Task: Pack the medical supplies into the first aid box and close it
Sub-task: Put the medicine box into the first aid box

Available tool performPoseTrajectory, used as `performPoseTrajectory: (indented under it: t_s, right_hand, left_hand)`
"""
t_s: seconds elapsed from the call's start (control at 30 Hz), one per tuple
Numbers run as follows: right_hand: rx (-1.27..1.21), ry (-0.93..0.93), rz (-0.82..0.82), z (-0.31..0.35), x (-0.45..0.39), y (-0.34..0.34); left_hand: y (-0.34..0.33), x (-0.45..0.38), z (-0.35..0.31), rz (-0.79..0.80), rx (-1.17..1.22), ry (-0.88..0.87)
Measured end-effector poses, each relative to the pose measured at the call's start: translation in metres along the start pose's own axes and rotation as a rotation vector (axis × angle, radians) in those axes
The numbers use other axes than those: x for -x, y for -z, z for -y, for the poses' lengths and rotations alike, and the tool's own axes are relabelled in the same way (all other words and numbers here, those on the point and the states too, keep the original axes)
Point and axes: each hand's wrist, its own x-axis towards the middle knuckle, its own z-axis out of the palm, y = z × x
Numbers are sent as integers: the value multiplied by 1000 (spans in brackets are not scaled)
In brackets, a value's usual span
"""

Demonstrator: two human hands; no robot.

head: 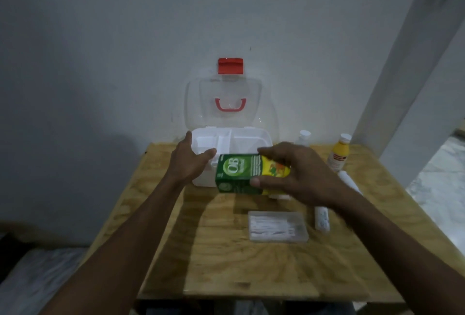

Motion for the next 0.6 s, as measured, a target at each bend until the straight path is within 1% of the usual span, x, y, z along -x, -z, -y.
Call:
performPoseTrajectory:
  t_s: [0.1, 0.23, 0.5, 0.6]
  right_hand:
    - [51, -36, -28, -9, -23, 27]
    - [141, -72, -23, -24, -58, 43]
    - [338, -93, 170, -32, -111, 35]
    - [386, -80, 235, -30, -124, 23]
  left_hand:
    - [3, 5, -6, 4, -10, 4]
    - [2, 8, -12, 7, -2, 15]
    - [-3, 0, -3, -3, 18, -17]
    - [-5, -2, 0, -37, 42, -44]
